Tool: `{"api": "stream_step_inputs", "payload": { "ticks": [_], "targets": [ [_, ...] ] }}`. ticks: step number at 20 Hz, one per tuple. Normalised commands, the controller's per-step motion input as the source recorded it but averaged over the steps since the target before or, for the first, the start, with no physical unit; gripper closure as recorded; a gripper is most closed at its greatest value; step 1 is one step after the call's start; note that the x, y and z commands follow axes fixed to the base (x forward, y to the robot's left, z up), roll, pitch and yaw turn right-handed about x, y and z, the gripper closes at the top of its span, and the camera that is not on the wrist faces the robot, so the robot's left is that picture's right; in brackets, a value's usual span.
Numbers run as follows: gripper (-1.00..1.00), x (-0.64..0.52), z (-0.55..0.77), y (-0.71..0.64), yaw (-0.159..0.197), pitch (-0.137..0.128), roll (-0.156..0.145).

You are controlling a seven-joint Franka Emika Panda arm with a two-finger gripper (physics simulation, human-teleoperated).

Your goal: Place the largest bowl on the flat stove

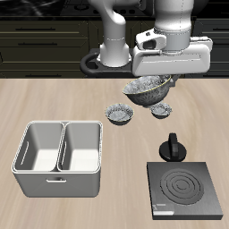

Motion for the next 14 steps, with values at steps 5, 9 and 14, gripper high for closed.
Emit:
{"api": "stream_step_inputs", "payload": {
  "ticks": [5, 9, 14],
  "targets": [
    [1.0, 0.15, 0.08, 0.3, -0.01, 0.005, 0.008],
    [1.0, 0.24, 0.06, 0.27, -0.002, -0.008, -0.013],
    [1.0, 0.19, 0.0, 0.09, -0.001, 0.0, -0.022]
  ]
}}
